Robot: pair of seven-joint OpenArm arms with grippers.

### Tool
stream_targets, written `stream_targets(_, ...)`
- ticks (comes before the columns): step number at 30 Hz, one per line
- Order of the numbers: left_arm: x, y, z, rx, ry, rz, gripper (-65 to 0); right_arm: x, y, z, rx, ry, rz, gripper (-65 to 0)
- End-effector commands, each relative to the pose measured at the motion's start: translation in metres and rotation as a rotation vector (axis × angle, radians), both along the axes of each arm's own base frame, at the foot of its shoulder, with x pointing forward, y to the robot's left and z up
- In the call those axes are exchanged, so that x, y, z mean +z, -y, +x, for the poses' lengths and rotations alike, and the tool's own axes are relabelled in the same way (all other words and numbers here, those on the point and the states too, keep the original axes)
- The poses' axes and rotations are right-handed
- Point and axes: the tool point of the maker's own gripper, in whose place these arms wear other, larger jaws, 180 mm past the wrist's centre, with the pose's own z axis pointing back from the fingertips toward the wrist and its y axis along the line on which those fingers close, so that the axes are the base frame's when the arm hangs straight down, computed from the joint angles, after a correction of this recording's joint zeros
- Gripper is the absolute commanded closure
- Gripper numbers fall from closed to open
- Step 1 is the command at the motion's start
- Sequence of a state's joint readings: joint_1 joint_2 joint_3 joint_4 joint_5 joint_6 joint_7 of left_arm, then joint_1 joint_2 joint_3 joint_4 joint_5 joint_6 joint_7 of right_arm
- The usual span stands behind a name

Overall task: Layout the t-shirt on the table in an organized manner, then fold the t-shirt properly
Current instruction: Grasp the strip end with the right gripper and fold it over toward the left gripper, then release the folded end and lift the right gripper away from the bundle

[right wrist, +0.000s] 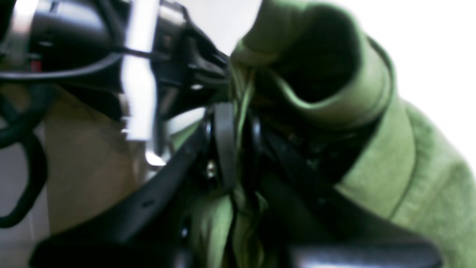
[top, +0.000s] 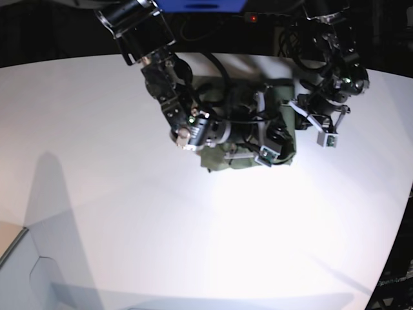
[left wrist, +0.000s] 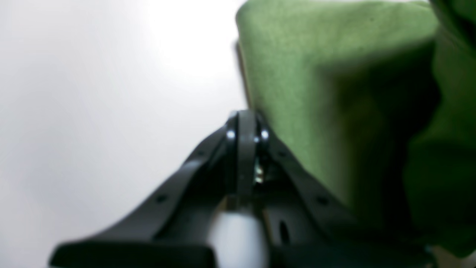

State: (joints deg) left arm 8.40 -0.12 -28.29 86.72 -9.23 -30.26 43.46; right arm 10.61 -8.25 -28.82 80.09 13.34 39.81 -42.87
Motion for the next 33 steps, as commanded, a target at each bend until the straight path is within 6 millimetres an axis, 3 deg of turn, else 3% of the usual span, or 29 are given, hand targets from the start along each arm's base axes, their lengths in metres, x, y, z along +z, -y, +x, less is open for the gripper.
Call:
stream_targets(1,-0.008,-0.007,-0.011,-0.01,-0.062,0.047,-0.1,0.022,-0.011,0.007,-0.002,0.032,0.082,0.0)
stream_targets(7,-0.008,-0.007,-0.01,-0.008,-0.061,0.044,-0.1,0.016,-0.029,-0.005,0.076,0.036,0.069,-0.2)
stream_targets(9,-0.008,-0.007,-0.01,-0.008,-0.061,0.044,-0.1,0.016,-0.035,-0.013,0.106,0.039,0.066,-6.2)
stream_targets(14,-0.008,-0.008,-0.01,-0.008,-0.062,0.047,-0.1,0.018,-0.037,-0.016,0.114,0.041,0.076,-29.0)
stream_targets(16,-0.011,-0.008,-0.015,-0.008,-0.071,0.047,-0.1,0.02,-0.038,-0.015,0.114,0.046,0.08,-34.6)
stream_targets(18,-0.011,-0.007,-0.017,-0.008,-0.074,0.043,-0.1,0.034,-0.038,-0.014,0.11,0.081,0.107,-37.7)
stream_targets(22,0.0,-0.015,-0.012,0.005,-0.04,0.062,-0.1,0.068,-0.02,0.002,0.016,0.15,0.178,-38.1)
stream_targets(24,0.007,-0.025,-0.016,0.03,-0.027,0.079,-0.1,0.076,-0.006,0.013,-0.045,0.163,0.198,-38.0)
stream_targets(28,0.021,-0.053,-0.027,0.096,-0.003,0.125,-0.1,0.069,0.023,0.022,-0.16,0.133,0.213,-36.1)
stream_targets(30,0.032,-0.076,-0.033,0.154,0.017,0.159,-0.1,0.059,0.036,0.021,-0.198,0.107,0.204,-32.1)
stream_targets(33,0.048,-0.108,-0.044,0.241,0.039,0.206,-0.1,0.046,0.039,0.009,-0.203,0.069,0.195,-23.1)
